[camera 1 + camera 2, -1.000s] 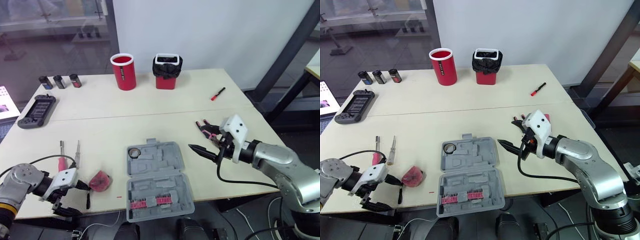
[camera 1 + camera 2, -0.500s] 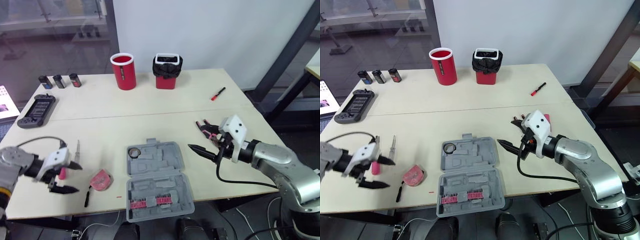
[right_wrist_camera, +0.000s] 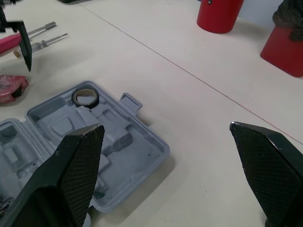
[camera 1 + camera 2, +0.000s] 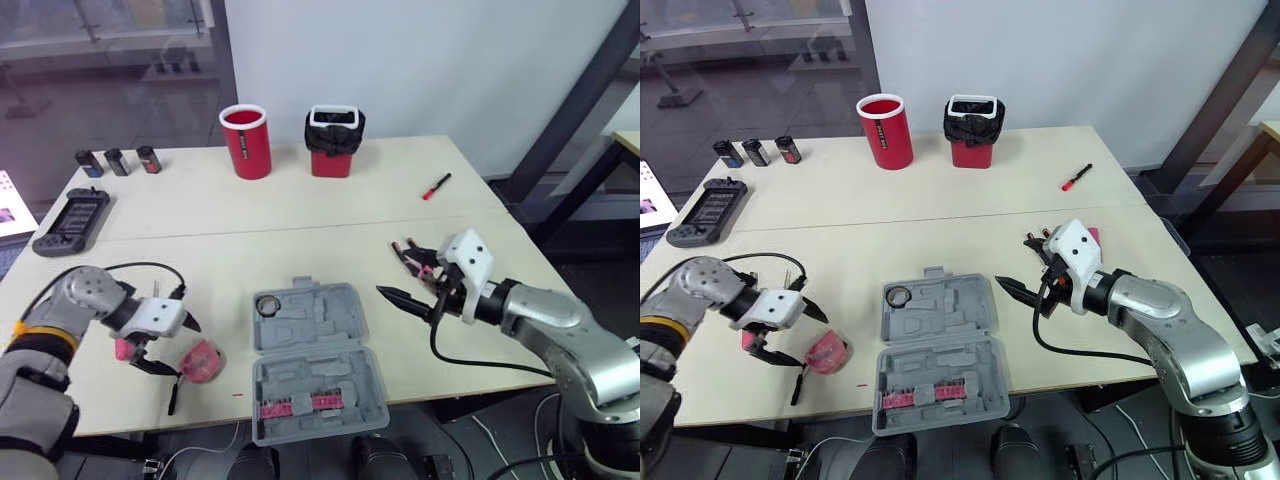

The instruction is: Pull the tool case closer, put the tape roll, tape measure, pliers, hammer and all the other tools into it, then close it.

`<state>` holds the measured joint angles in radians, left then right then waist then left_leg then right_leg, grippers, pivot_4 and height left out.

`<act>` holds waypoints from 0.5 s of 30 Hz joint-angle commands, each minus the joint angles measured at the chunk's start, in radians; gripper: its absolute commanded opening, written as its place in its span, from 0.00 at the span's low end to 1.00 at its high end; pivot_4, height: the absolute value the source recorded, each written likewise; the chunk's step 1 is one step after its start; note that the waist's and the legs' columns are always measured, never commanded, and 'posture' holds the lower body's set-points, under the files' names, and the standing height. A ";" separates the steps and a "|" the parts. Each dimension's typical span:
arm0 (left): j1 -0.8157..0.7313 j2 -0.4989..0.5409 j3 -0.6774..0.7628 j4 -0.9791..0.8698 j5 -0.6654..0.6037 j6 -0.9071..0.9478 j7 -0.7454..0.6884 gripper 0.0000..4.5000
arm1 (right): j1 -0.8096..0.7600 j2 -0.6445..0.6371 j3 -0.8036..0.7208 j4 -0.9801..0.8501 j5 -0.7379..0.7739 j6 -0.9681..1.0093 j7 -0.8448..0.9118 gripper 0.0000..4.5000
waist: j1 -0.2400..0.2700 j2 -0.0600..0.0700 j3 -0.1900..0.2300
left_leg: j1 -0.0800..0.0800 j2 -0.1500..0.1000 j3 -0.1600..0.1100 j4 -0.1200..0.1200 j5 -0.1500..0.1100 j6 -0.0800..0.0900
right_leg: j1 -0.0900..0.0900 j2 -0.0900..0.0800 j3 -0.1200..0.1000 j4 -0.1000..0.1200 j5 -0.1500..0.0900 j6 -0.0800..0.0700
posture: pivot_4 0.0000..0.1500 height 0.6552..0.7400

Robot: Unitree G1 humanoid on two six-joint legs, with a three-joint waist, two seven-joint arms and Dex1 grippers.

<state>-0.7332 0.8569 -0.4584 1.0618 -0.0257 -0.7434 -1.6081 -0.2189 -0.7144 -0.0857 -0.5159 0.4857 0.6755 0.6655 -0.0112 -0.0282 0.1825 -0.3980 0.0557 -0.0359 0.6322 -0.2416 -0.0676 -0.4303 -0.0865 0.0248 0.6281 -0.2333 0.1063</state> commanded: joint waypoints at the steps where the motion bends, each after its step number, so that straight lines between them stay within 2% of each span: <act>1: -0.039 -0.017 0.015 0.052 0.033 -0.047 -0.006 0.99 | 0.007 -0.008 -0.038 -0.054 0.013 0.007 -0.014 1.00 | 0.000 0.000 0.000 | 0.000 0.000 0.000 0.000 0.000 0.000 | 0.000 0.000 0.000 0.000 0.000 0.000 | 1.00 0.98; 13: -0.027 -0.052 0.019 0.146 0.187 -0.079 0.062 0.99 | 0.024 -0.014 -0.062 -0.082 0.021 0.037 -0.037 1.00 | -0.003 0.001 0.000 | 0.006 0.000 0.000 0.000 0.000 0.000 | 0.003 0.000 0.000 0.001 0.001 -0.001 | 1.00 0.98; 14: -0.028 -0.053 0.025 0.149 0.183 -0.070 0.051 0.88 | 0.024 -0.014 -0.063 -0.083 0.022 0.038 -0.037 1.00 | -0.003 0.001 0.000 | 0.006 0.000 0.000 0.000 0.000 0.000 | 0.003 0.000 0.000 0.001 0.001 -0.001 | 1.00 0.98; 15: -0.028 -0.054 0.029 0.151 0.180 -0.064 0.043 0.81 | 0.025 -0.015 -0.064 -0.083 0.022 0.038 -0.037 1.00 | -0.005 0.001 0.000 | 0.006 0.000 0.000 0.000 0.000 0.000 | 0.003 0.000 0.000 0.002 0.001 -0.001 | 1.00 0.98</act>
<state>-0.7698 0.7979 -0.4235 1.1828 0.1094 -0.8289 -1.5468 -0.1914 -0.7183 -0.1220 -0.5642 0.4963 0.7153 0.6338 -0.0162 -0.0276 0.1822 -0.3918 0.0561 -0.0360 0.6321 -0.2416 -0.0675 -0.4268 -0.0863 0.0249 0.6297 -0.2324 0.1050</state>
